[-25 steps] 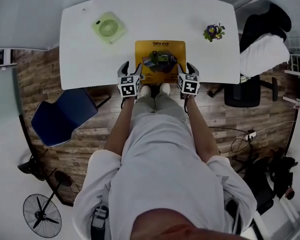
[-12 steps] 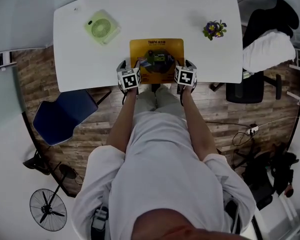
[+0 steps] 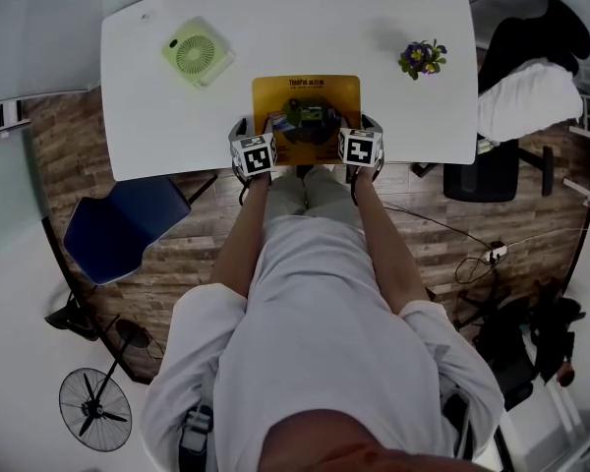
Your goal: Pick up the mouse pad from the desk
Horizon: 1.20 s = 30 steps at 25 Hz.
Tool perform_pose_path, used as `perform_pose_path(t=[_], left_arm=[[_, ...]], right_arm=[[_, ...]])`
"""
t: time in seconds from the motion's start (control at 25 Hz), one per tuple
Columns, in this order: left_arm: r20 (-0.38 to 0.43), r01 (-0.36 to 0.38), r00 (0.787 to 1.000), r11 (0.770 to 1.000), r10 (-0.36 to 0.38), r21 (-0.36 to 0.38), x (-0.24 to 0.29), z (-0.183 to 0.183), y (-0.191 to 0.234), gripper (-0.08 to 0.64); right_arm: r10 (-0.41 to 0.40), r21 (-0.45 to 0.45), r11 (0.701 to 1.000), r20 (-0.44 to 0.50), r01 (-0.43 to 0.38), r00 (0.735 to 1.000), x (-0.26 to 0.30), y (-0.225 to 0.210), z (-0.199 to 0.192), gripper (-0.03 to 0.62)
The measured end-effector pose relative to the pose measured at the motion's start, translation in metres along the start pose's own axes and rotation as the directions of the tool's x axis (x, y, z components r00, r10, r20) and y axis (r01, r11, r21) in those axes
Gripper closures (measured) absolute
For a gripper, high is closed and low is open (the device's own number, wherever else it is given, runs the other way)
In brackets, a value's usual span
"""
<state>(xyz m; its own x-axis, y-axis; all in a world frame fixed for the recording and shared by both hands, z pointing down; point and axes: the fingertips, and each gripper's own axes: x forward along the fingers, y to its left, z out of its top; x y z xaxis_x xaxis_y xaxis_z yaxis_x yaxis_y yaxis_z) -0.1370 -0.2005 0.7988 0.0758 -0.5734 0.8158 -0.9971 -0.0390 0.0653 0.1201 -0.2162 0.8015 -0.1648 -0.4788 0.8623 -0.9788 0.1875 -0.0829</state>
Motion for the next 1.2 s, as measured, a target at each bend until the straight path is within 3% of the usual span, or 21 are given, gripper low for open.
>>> perform_pose_path(t=[0.12, 0.24, 0.64, 0.88, 1.2], left_arm=[[0.003, -0.008, 1.000, 1.000, 0.008, 0.013, 0.000, -0.001, -0.004, 0.314], [-0.001, -0.004, 1.000, 1.000, 0.004, 0.022, 0.003, 0.000, -0.012, 0.396], [-0.003, 0.030, 1.000, 1.000, -0.030, -0.004, 0.000, 0.000, -0.013, 0.430], [-0.006, 0.084, 0.996, 0.996, -0.084, 0.004, -0.002, 0.001, -0.021, 0.494], [0.003, 0.142, 0.990, 0.989, -0.142, -0.034, -0.005, 0.003, -0.023, 0.522]], right_arm=[[0.001, 0.024, 1.000, 0.005, -0.001, 1.000, 0.000, 0.002, -0.001, 0.399], [0.008, 0.041, 0.999, 0.009, -0.009, 1.000, 0.000, 0.001, -0.001, 0.402], [0.028, 0.066, 0.997, 0.000, -0.028, 1.000, 0.000, -0.002, -0.002, 0.431], [0.065, 0.083, 0.994, 0.008, -0.066, 0.998, -0.002, 0.002, -0.001, 0.516], [0.111, 0.029, 0.993, 0.028, -0.112, 0.993, -0.007, 0.008, 0.001, 0.540]])
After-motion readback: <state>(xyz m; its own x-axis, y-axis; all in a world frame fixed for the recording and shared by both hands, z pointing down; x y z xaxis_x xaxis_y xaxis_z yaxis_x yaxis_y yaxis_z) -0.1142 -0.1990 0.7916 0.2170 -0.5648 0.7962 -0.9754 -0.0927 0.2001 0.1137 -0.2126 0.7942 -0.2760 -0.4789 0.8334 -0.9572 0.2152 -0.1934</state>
